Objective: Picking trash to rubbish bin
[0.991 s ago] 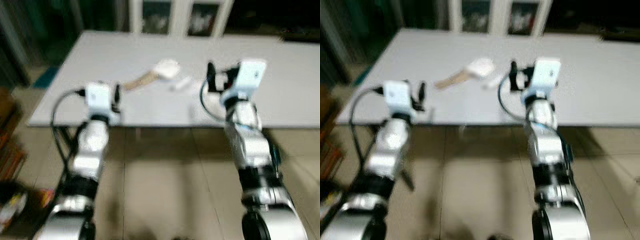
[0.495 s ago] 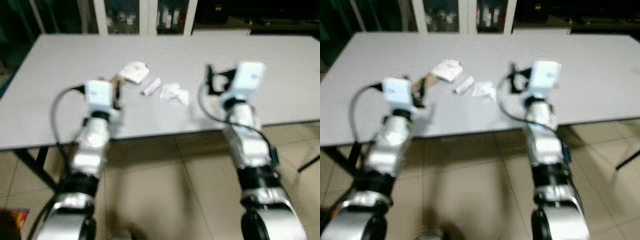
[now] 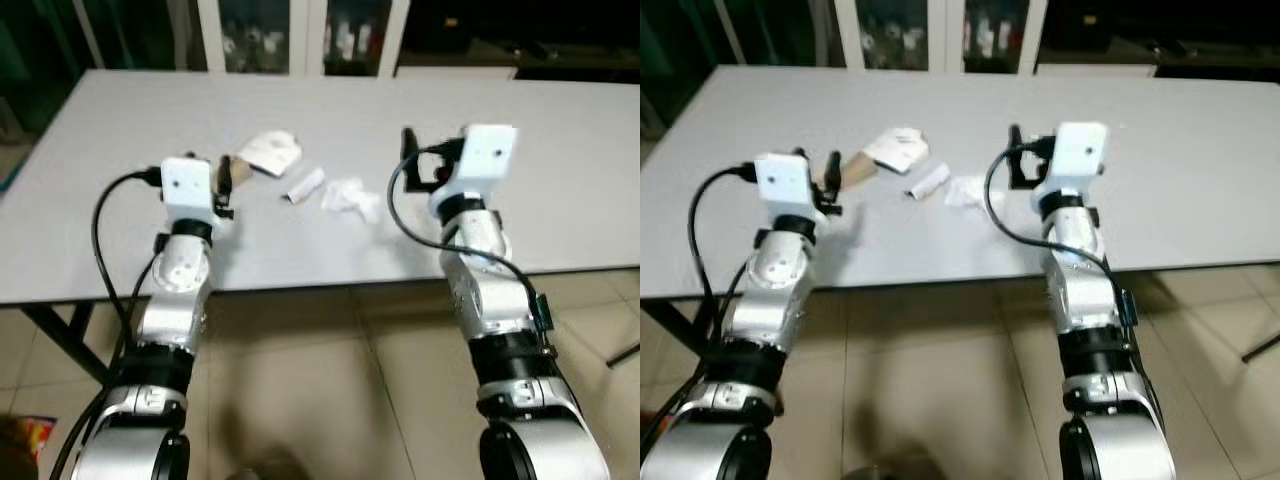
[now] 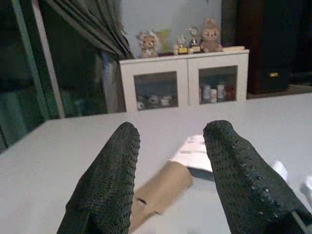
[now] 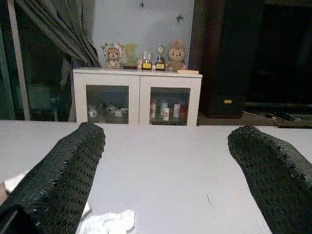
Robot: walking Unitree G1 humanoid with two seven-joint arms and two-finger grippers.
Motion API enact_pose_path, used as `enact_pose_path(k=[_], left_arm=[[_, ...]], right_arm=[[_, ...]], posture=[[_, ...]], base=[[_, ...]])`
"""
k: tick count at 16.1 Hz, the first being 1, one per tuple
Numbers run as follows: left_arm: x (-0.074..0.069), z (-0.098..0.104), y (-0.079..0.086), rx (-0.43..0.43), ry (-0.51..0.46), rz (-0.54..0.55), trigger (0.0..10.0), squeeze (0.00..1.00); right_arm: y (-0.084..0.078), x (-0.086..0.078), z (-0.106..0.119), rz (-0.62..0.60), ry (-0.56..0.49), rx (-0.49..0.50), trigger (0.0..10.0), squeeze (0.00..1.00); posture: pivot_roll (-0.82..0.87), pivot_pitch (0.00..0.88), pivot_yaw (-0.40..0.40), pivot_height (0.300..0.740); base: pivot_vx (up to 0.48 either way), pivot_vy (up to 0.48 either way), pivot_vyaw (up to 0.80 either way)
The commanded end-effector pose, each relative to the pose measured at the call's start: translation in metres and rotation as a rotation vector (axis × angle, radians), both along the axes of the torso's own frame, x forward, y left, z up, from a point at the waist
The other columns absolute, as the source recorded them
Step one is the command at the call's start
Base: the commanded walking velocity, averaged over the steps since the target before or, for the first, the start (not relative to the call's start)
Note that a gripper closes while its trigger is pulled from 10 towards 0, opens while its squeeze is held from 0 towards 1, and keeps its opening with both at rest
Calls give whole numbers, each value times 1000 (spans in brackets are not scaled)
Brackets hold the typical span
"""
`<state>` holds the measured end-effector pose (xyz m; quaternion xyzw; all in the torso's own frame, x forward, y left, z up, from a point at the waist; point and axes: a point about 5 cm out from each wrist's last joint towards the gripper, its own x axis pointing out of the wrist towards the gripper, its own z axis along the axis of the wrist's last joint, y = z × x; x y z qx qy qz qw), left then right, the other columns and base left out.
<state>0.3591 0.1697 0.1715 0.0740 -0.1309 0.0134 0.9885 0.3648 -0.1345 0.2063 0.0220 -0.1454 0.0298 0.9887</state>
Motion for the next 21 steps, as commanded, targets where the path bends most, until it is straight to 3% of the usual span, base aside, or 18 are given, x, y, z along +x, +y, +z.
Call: enact_pose_path(k=[1,6,12,21], left_arm=[[0,-2,-13,-3,6,-38,10000,0],[-1,-4,-17,-5,9,-54,10000,0],[0,-3,-18,-8,11,-59,10000,0],[0,-5,-18,-15,20,-54,10000,0]], right_arm=[[-14,0,3,-37,-10,13,10000,0],[-9,1,1,-21,-8,20,10000,0],[-11,0,4,-28,-27,18,10000,0],[-14,4,0,-33,14,59,10000,0]], posture=[[0,41,-58,740],[3,0,-52,740],[-1,15,-52,740],[0,33,-60,740]], base=[[319,0,0],[316,0,0],[316,0,321],[317,0,-89]])
